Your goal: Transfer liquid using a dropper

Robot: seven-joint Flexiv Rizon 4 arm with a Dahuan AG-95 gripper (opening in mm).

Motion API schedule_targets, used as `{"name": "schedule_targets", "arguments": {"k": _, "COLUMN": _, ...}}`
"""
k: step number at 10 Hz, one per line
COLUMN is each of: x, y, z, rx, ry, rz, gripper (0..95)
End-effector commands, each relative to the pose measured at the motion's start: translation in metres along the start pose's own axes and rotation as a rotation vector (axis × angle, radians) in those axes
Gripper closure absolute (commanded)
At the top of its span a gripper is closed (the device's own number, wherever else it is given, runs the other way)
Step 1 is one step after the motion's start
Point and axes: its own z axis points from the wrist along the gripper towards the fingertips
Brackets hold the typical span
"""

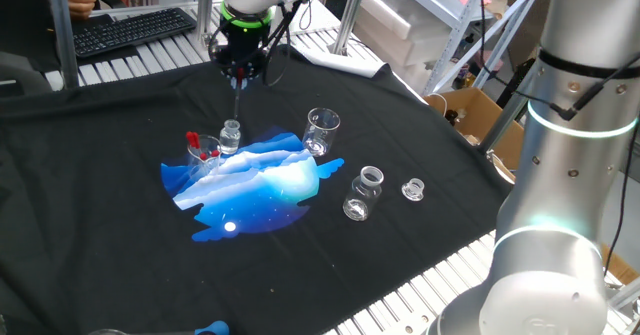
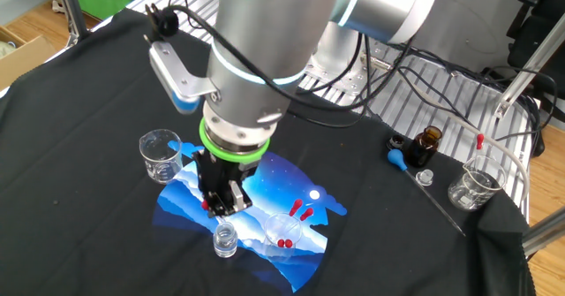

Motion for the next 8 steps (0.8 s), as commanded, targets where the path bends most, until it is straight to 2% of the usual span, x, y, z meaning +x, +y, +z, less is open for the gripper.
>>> {"name": "schedule_targets", "arguments": {"k": 1, "x": -0.002, "y": -0.001, "z": -0.008, "rx": 0.000, "ry": -0.001, "rz": -0.001, "gripper": 95.0}}
{"name": "schedule_targets", "arguments": {"k": 3, "x": -0.003, "y": -0.004, "z": -0.019, "rx": 0.001, "ry": -0.005, "rz": 0.000, "gripper": 95.0}}
{"name": "schedule_targets", "arguments": {"k": 5, "x": -0.004, "y": -0.007, "z": -0.025, "rx": 0.010, "ry": -0.013, "rz": -0.014, "gripper": 95.0}}
{"name": "schedule_targets", "arguments": {"k": 8, "x": -0.008, "y": -0.022, "z": -0.035, "rx": 0.013, "ry": -0.029, "rz": -0.062, "gripper": 95.0}}
